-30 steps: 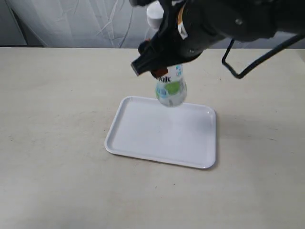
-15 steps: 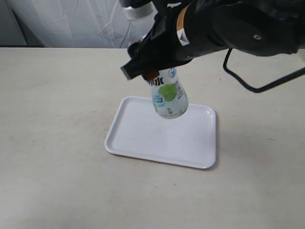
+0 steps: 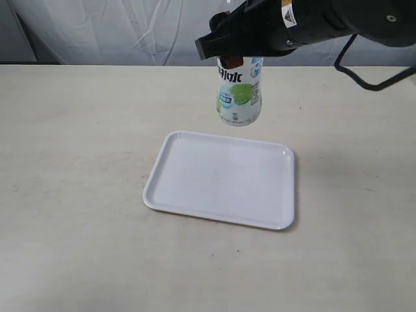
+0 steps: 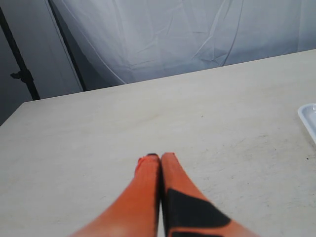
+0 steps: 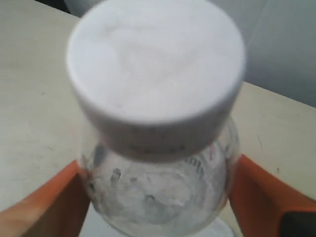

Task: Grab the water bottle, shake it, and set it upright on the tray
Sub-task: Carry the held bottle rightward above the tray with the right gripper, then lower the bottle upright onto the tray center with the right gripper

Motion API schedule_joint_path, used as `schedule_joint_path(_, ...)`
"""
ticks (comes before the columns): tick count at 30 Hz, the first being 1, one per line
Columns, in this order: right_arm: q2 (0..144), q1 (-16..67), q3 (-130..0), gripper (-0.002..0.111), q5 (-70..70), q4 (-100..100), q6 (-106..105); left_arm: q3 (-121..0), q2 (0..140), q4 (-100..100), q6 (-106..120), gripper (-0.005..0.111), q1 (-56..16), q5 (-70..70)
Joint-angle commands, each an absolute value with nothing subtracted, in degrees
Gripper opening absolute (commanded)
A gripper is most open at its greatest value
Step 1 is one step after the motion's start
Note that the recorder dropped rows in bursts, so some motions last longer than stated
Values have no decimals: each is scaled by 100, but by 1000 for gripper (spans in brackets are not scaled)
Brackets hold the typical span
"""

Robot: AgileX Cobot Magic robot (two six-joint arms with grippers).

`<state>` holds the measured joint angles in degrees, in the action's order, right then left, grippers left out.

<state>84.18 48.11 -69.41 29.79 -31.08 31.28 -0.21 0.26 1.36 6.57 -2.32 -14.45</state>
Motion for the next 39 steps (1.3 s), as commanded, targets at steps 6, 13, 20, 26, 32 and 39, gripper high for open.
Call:
schedule_joint_path(6, 8512, 3828, -6852, -1, 1838, -1680, 1958, 0, 0, 138, 655, 0, -234, -1368)
schedule_joint_path(13, 8378, 3309, -5362, -1, -308, -538, 1943, 0, 0, 138, 642, 0, -234, -1368)
schedule_joint_path(20, 8372, 3309, -4344, -1, -1349, -1019, 2010, 0, 0, 138, 642, 0, -234, -1368)
schedule_joint_path(26, 8498, 3323, -4248, -1, -1296, -1747, 2010, 0, 0, 138, 642, 0, -234, -1368)
schedule_joint_path(32, 8900, 3336, -4248, -1, -1908, -2181, 2820, 0, 0, 138, 642, 0, -234, -1368)
schedule_joint_path(39, 9173, 3543, -4248, -1, -2050, -3290, 3627, 0, 0, 138, 642, 0, -234, -1368)
